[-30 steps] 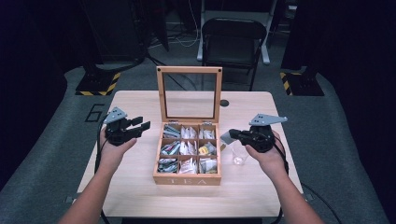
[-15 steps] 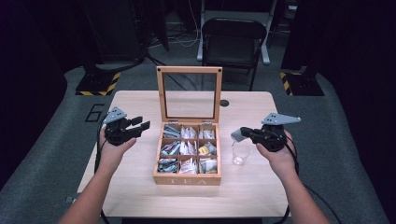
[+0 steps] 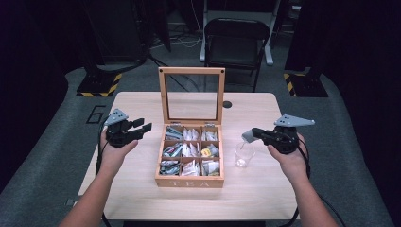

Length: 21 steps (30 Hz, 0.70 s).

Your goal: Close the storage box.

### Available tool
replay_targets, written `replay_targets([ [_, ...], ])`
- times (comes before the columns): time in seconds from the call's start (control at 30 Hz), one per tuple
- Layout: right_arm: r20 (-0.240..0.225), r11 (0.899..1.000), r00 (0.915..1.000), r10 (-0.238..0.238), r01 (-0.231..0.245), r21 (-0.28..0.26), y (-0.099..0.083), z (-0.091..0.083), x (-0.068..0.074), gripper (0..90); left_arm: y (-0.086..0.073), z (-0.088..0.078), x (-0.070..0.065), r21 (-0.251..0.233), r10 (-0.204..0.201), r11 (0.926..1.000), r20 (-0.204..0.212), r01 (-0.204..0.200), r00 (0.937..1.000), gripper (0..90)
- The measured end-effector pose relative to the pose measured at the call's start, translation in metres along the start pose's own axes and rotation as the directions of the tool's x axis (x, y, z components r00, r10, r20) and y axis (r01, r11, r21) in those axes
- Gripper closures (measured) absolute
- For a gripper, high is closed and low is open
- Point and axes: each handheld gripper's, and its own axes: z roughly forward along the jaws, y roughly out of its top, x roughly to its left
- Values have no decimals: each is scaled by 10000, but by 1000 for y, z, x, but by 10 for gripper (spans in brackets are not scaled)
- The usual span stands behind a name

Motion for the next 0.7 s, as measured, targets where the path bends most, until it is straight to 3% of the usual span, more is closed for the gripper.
replay_targets([
  [0.33,153,9998,9999,47,-50,203,-13,4,-3,890,-2,0,0,70,-7,10000,3,7,10000,556],
  [0.7,325,9973,9994,83,-107,727,-38,18,-2,888,-2,0,0,75,-16,10000,-24,16,10000,556],
])
